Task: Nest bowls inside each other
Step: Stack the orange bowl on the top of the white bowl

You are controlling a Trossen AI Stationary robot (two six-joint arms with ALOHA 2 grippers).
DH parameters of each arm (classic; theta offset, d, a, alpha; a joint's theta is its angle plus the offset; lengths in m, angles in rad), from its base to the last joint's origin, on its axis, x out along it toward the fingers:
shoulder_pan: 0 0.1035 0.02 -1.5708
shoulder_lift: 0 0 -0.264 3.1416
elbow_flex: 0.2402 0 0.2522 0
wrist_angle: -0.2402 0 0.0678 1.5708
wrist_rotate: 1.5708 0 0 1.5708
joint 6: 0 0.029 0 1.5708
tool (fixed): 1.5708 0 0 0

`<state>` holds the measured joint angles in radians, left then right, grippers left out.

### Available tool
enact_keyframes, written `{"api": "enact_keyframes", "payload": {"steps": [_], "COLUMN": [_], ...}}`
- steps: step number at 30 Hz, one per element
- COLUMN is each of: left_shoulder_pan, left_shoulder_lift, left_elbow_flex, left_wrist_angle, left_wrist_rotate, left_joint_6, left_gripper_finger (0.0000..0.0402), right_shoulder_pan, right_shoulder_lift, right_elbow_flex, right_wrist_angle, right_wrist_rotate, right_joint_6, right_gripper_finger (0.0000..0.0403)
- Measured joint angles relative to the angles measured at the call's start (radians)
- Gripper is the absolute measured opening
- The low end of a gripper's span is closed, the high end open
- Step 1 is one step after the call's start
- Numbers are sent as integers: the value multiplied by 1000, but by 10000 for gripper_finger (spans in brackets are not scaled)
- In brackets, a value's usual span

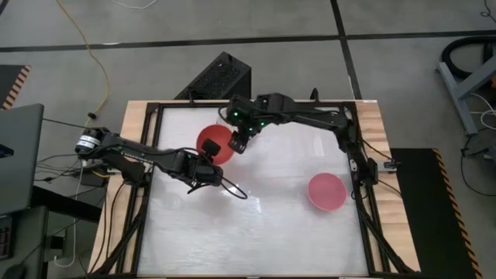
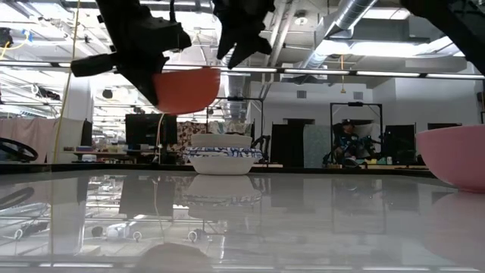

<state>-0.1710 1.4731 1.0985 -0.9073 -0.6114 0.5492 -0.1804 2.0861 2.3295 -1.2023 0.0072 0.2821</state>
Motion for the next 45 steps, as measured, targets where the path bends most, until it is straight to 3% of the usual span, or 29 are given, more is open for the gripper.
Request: {"api": "enact_keyframes", "payload": {"steps": [8, 17, 25, 31, 37, 45], "left_shoulder_pan": [-15, -15, -14, -15, -16, -19], "left_shoulder_lift": [0, 0, 0, 0, 0, -1], "left_elbow_flex": [0, 0, 0, 2, 2, 44], "left_wrist_angle": [60, 95, 140, 153, 174, 131], "left_wrist_rotate": [-4, -39, -77, -70, -69, -28], "left_joint_6": [121, 175, 233, 228, 213, 99], "left_gripper_finger": [0, 0, 0, 0, 19, 90], "right_shoulder_pan": [18, 11, -5, -8, -15, -27], "right_shoulder_lift": [28, 30, 43, 47, 49, 49], "right_elbow_flex": [0, 0, 2, 0, 0, 0], "right_wrist_angle": [53, 26, 3, 3, -12, -13], "right_wrist_rotate": [110, 156, 148, 148, 137, 97], "right_joint_6": [24, 35, 16, 27, 28, 20], "right_gripper_finger": [203, 199, 125, 20, 9, 9]}}
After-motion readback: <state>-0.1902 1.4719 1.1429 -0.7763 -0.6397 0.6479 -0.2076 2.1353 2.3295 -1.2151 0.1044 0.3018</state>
